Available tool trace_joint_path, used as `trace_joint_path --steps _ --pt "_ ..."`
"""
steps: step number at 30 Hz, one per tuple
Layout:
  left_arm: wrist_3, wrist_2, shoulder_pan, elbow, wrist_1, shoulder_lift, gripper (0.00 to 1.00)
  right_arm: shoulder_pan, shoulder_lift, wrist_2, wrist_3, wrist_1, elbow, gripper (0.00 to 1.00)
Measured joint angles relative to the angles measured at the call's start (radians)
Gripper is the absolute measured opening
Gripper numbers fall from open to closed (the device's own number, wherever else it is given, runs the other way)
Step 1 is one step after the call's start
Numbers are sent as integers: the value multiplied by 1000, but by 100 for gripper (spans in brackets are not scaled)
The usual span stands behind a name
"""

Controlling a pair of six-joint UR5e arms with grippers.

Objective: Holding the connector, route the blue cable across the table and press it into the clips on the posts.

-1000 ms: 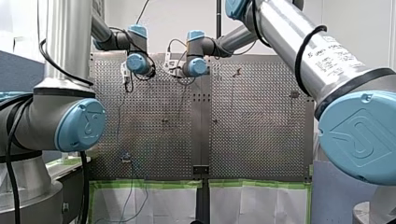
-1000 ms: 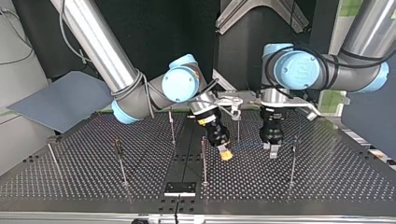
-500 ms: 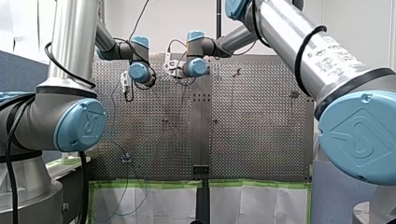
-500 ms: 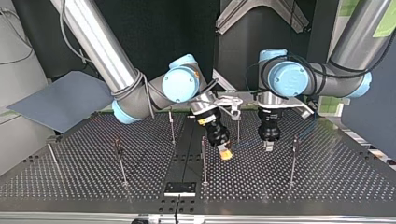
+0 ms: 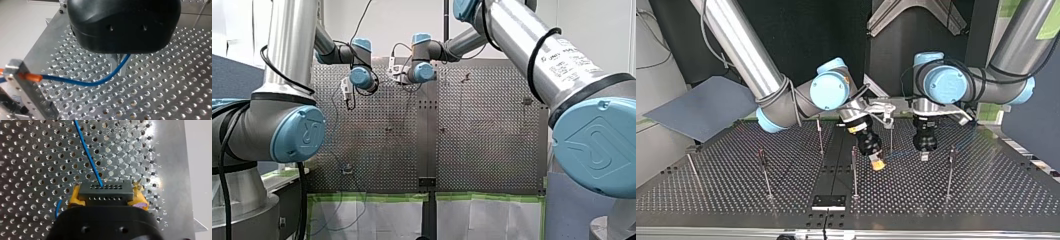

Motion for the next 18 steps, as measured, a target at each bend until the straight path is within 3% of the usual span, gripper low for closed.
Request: trace_joint_path --steps 8,18 --pt "-8 -41 4 -41 -23 35 2 -5 -2 0 2 19 0 0" --pt "-12 -13 -1 -84 14 43 4 -3 -2 1 3 20 0 0"
